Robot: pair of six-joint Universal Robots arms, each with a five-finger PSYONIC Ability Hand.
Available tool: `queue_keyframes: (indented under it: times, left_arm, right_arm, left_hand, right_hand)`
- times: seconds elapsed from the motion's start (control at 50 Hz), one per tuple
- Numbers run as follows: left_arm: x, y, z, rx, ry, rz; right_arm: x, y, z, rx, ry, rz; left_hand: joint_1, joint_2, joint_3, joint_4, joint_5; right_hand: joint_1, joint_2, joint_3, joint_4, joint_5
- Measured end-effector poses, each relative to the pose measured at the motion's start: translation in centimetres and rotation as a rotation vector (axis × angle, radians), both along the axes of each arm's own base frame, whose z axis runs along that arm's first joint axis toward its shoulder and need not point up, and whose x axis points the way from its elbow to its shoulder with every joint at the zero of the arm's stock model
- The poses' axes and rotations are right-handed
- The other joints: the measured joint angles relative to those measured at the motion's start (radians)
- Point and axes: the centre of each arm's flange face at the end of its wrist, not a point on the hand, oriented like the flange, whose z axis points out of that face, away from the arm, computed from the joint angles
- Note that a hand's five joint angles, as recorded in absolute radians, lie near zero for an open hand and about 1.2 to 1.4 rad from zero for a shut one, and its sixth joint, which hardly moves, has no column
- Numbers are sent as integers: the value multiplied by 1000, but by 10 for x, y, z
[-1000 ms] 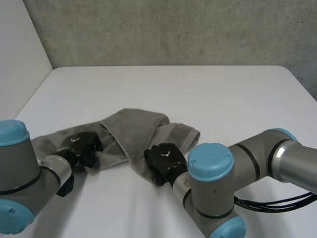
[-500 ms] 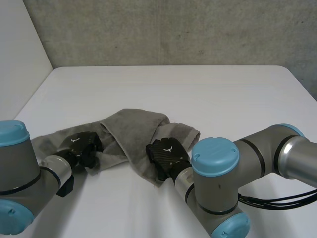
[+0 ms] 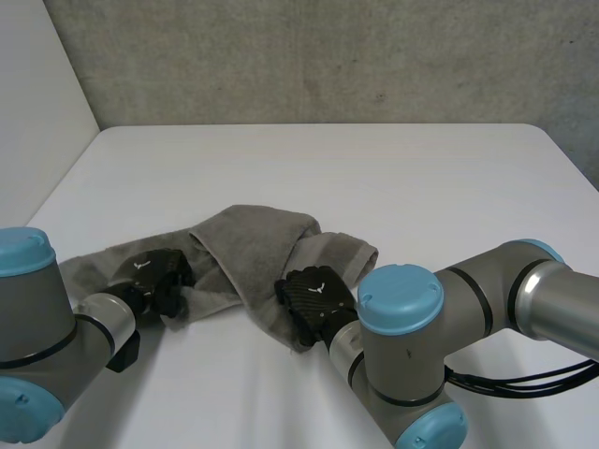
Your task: Fold the towel.
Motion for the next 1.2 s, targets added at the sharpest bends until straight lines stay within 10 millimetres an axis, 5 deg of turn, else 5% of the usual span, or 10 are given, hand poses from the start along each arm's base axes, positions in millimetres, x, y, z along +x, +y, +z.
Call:
queue_keyframes:
  times: [0.62,0.88,1.0,1.2]
  left_arm:
    - [0,0,0,0,0,0]
    - [0,0,0,0,0,0]
    - [0,0,0,1,0,0]
    - [0,0,0,2,0,-1]
  right_arm:
    - [0,0,-7,10,11,2]
    - [0,0,-7,9,11,2]
    - [0,0,-1,1,1,0]
    - [-1,-1,16,-25,-28,-4]
  left_hand:
    - [0,0,0,0,0]
    - [0,0,0,0,0]
    - [0,0,0,0,0]
    - [0,0,0,0,0]
  right_hand:
    - [261,213,231,241,262]
    - [513,445,488,599,576]
    - [757,726,722,746,779]
    - [759,727,724,754,782]
